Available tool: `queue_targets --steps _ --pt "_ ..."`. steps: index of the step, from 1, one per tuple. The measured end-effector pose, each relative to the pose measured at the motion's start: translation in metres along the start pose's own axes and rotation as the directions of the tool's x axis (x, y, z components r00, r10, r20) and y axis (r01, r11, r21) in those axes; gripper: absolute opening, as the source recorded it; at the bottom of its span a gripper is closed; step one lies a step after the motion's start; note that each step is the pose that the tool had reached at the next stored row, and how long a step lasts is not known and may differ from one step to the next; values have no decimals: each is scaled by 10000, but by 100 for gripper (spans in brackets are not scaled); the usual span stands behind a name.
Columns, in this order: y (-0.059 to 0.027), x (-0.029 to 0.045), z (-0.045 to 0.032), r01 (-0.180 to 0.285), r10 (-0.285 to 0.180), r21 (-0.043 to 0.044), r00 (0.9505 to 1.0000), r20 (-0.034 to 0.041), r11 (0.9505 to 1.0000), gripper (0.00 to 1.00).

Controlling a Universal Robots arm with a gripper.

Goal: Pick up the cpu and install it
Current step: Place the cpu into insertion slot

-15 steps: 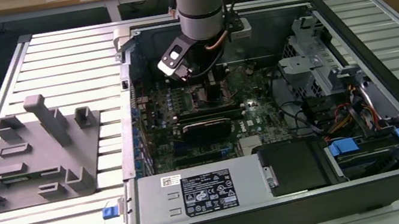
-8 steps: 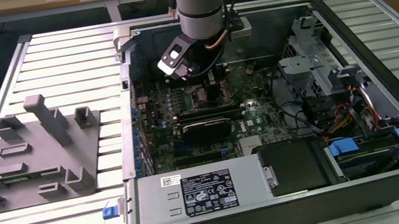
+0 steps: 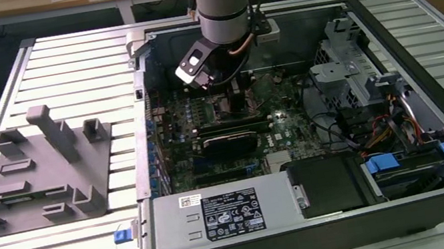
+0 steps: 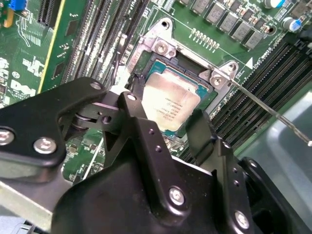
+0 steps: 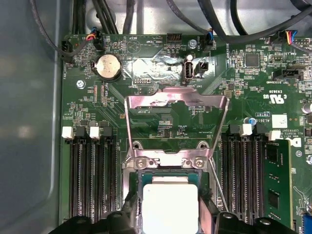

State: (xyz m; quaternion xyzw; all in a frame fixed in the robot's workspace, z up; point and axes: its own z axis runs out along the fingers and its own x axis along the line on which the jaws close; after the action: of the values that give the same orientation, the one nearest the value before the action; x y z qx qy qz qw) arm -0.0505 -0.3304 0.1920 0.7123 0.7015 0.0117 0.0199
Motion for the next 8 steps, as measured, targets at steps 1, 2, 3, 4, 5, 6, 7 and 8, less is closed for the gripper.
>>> queue_targets --steps 1,2,3,4,5,6,7,8 --pt "0 0 0 0 0 1 10000 1 10000 61" --pt "0 0 0 0 0 0 10000 1 10000 61" --pt "0 -1 -1 0 0 1 10000 0 10000 67" --pt "0 -1 -1 0 0 1 10000 -2 10000 67" --pt "0 -1 0 0 0 1 10000 -4 10000 67" --pt "0 -1 0 0 0 1 10000 -4 10000 67" --pt "0 -1 0 0 0 1 10000 -4 10000 67" --pt "0 -1 0 0 0 1 10000 -5 10000 67"
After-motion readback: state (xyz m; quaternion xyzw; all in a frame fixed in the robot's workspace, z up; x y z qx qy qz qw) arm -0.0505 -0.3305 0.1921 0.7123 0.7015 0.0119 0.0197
